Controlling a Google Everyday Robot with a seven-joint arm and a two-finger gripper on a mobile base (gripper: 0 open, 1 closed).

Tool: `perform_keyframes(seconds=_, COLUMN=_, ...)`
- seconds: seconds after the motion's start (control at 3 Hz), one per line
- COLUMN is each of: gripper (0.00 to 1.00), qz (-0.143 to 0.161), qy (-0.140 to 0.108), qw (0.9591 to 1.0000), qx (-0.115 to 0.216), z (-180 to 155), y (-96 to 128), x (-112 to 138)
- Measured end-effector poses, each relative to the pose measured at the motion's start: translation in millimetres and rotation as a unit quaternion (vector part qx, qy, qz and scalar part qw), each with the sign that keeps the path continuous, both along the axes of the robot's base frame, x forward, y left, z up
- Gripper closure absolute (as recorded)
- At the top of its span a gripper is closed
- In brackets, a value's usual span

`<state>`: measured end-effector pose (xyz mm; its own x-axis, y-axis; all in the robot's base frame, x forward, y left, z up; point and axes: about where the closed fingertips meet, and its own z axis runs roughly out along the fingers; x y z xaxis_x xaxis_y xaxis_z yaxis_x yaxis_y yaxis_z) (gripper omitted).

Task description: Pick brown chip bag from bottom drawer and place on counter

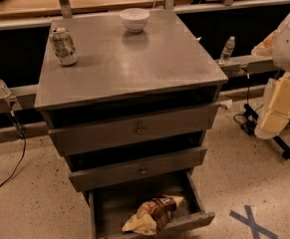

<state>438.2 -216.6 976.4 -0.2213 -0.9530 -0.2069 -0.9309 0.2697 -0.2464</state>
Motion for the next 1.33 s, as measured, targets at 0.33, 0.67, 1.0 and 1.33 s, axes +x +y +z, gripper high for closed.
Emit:
perform_keyframes(seconds=0.33, gripper=0.0, qz=0.001, qy=-0.006, qw=1.0, qx=0.002, z=1, y=1, x=1)
perform_keyframes(seconds=0.67, gripper=0.0, qz=0.028, qy=-0.021, qw=0.9993, qx=0.013, z=-15, y=10, x=7)
perform_keyframes(seconds=1.0, gripper=0.0, qz=0.089, qy=-0.014, qw=0.9947, qx=0.05, z=-61, y=44, x=10)
perform_keyframes(seconds=1.33, gripper=0.0, qz=0.119, qy=-0.01, qw=0.9898, qx=0.079, z=-90, y=73, x=11)
